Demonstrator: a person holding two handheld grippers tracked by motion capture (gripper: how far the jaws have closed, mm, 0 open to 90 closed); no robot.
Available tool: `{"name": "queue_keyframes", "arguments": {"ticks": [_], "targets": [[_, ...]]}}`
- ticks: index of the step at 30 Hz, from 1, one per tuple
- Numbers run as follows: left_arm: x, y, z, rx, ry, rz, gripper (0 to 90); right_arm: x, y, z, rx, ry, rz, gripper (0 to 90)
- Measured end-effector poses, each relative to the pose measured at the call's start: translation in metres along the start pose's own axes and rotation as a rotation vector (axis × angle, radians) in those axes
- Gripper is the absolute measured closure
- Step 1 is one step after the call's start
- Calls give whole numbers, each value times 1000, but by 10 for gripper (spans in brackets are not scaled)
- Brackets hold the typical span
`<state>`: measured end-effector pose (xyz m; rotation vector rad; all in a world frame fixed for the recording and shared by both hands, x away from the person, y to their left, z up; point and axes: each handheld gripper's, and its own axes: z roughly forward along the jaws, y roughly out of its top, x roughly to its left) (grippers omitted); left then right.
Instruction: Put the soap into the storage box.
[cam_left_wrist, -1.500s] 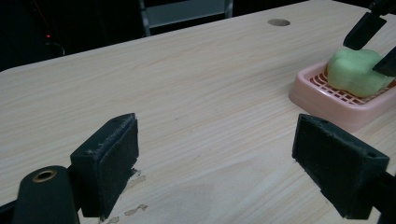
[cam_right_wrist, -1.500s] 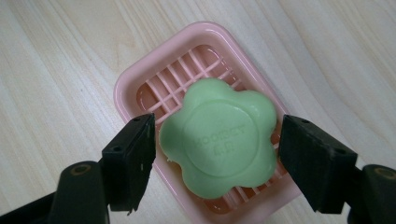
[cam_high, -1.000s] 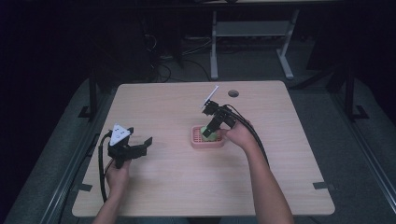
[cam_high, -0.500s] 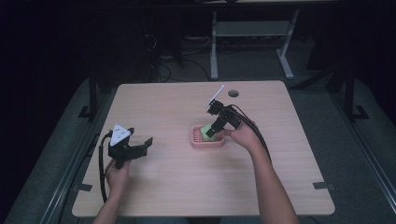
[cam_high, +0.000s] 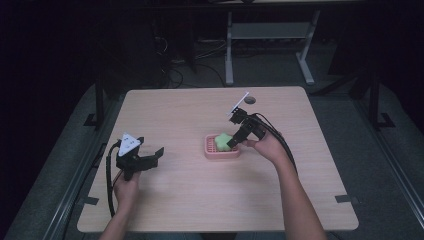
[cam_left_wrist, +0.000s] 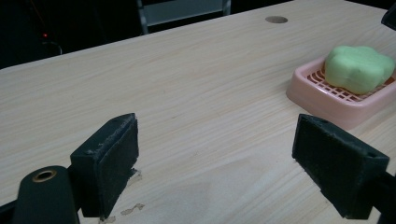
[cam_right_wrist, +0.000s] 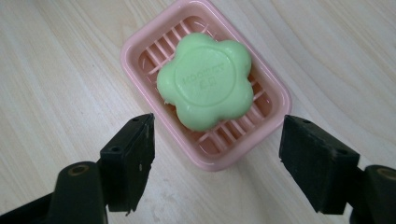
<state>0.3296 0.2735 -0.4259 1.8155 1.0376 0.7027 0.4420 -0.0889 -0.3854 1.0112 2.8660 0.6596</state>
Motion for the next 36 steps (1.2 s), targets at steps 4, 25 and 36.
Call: {"name": "queue_keyframes", "arguments": {"ticks": [4, 25, 36], "targets": [[0, 0, 0, 0, 0, 0, 143, 0, -4, -3, -14, 5, 8, 265], [-1, 0, 0, 4, -5, 3, 143, -4, -36, -15, -24, 2, 36, 265], [-1, 0, 1, 5, -7, 9, 143, -5, -55, -22, -45, 2, 51, 265]]}}
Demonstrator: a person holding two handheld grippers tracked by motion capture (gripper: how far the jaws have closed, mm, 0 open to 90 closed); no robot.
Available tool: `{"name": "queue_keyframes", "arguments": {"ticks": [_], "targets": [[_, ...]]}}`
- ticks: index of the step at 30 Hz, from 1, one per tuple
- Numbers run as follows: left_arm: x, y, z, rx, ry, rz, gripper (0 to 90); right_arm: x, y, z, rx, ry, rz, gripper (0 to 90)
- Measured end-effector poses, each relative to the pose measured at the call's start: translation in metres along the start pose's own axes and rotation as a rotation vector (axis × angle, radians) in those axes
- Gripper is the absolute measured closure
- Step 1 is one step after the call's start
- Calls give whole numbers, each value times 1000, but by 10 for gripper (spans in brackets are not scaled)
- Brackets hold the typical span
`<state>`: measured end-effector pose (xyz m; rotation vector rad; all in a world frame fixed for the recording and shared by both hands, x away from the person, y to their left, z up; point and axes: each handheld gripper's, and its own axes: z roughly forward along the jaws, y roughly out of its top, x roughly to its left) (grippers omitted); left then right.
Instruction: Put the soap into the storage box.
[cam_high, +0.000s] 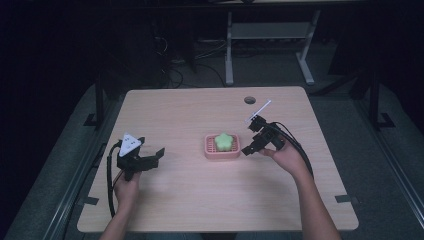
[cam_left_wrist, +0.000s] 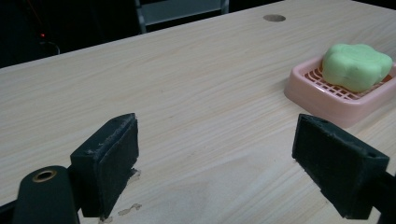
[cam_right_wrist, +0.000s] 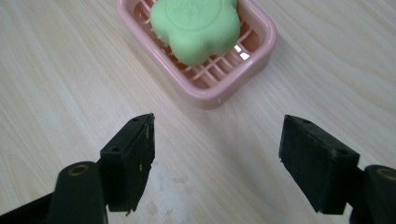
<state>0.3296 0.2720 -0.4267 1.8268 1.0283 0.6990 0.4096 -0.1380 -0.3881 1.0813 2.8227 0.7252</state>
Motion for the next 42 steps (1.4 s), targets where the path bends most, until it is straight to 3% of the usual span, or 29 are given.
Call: {"name": "queue_keyframes", "arguments": {"ticks": [15, 42], "targets": [[-2, 0, 0, 3, 3, 6, 143, -4, -27, -3, -1, 4, 28, 265], [-2, 0, 0, 14, 1, 16, 143, -3, -69, -12, -52, 7, 63, 267]]}}
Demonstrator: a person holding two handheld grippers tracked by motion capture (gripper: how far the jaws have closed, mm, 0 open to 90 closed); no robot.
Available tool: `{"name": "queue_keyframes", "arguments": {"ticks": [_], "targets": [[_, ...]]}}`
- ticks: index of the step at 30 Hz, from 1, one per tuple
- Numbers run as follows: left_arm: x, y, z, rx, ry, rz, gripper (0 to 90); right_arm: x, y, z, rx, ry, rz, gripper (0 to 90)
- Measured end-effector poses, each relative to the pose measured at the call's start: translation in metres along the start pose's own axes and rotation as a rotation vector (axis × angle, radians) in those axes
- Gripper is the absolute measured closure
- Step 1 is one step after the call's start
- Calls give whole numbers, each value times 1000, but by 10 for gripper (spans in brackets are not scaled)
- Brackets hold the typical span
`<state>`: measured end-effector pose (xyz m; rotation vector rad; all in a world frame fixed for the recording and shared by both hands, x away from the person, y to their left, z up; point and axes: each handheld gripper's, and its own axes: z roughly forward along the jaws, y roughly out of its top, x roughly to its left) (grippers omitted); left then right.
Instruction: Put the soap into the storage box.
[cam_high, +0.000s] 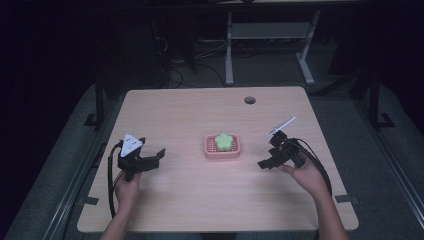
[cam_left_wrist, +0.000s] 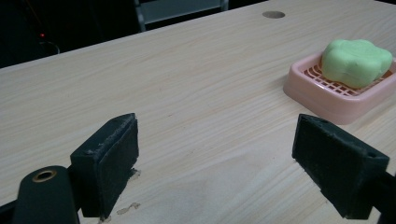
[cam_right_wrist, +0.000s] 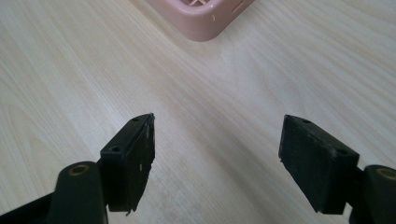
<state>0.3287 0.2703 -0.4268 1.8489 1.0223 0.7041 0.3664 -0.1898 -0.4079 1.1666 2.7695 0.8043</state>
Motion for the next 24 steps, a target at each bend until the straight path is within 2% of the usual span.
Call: {"name": "queue_keyframes", "arguments": {"ticks": [14, 24], "targets": [[-2, 0, 0, -1, -6, 10, 143, -1, -25, -1, -13, 6, 28, 266], [-2, 0, 0, 3, -3, 12, 143, 3, -43, -5, -30, 2, 30, 267]]}}
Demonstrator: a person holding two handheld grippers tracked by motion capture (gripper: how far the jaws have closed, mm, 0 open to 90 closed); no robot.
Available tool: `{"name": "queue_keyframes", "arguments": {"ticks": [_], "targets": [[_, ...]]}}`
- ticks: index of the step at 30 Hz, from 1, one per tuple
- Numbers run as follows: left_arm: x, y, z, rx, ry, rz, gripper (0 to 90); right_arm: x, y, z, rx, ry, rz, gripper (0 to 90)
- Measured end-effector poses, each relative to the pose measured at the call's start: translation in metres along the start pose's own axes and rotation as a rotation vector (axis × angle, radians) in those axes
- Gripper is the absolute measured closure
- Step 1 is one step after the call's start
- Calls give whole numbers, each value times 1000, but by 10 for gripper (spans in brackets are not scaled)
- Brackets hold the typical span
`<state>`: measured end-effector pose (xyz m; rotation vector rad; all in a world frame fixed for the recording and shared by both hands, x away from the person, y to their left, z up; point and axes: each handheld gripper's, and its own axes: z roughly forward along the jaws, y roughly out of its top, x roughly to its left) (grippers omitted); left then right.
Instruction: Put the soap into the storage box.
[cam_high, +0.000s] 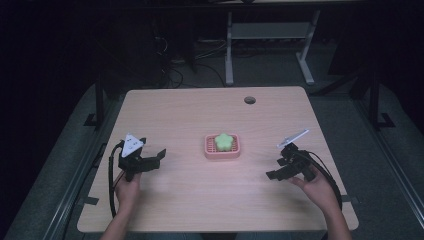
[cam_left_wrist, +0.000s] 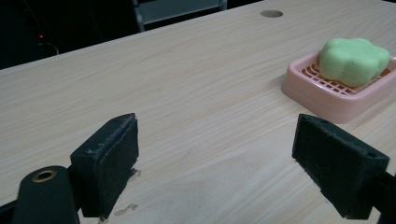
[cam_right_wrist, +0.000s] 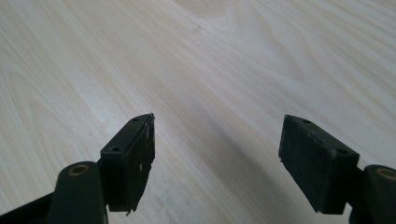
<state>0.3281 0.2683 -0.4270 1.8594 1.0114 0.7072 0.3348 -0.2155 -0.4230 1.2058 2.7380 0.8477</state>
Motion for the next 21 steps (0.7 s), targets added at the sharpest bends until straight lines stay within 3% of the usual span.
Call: {"name": "queue_keyframes", "arguments": {"ticks": [21], "targets": [[-4, 0, 1, -11, -14, 22, 143, 16, -57, -12, -85, -24, 36, 266]]}}
